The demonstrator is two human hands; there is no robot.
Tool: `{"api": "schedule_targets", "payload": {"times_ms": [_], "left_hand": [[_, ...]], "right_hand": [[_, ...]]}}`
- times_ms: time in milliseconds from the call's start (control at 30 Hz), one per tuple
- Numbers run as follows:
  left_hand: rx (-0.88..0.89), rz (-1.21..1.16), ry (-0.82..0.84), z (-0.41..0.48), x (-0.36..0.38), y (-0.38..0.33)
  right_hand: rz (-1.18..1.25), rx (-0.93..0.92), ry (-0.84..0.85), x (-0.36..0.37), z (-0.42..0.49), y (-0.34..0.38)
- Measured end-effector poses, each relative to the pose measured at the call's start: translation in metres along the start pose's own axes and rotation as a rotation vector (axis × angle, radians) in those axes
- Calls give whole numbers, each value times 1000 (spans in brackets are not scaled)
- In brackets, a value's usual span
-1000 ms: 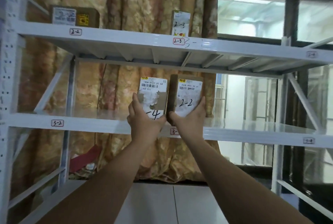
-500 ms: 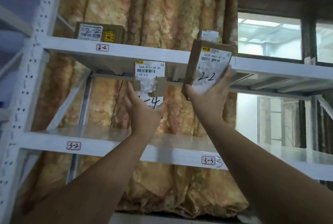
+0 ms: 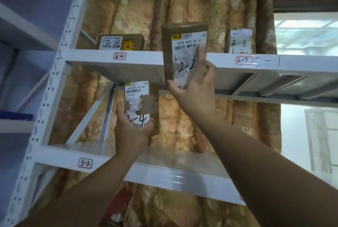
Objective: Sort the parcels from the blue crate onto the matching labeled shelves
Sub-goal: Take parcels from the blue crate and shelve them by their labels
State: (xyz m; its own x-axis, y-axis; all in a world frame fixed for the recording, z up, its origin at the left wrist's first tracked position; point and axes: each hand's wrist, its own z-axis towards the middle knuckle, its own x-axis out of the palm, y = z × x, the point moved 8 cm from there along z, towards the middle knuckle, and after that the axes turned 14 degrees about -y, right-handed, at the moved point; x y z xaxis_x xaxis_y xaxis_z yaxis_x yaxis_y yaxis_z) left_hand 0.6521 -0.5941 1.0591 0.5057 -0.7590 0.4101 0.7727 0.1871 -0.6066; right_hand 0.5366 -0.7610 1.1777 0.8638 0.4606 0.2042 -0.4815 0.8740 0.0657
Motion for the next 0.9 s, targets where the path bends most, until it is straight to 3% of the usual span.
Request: {"api": "schedule_targets", "payload": {"times_ms": [233,367,567,700,900], "left_hand": [[122,10,-29,38,-4,30],[169,-63,-6,60,-3,53],[180,5,151,93,23,98],[122,-76,202,120,37,121],[72,-115,336,136,58,141]], "right_hand": [[18,-113,12,65,-1,33],[63,-75,-142,85,36,47],[-220,-89,-90,149,70,69],[-274,-5,-118,179,98,71],[-422,236,41,217,145,26]]}}
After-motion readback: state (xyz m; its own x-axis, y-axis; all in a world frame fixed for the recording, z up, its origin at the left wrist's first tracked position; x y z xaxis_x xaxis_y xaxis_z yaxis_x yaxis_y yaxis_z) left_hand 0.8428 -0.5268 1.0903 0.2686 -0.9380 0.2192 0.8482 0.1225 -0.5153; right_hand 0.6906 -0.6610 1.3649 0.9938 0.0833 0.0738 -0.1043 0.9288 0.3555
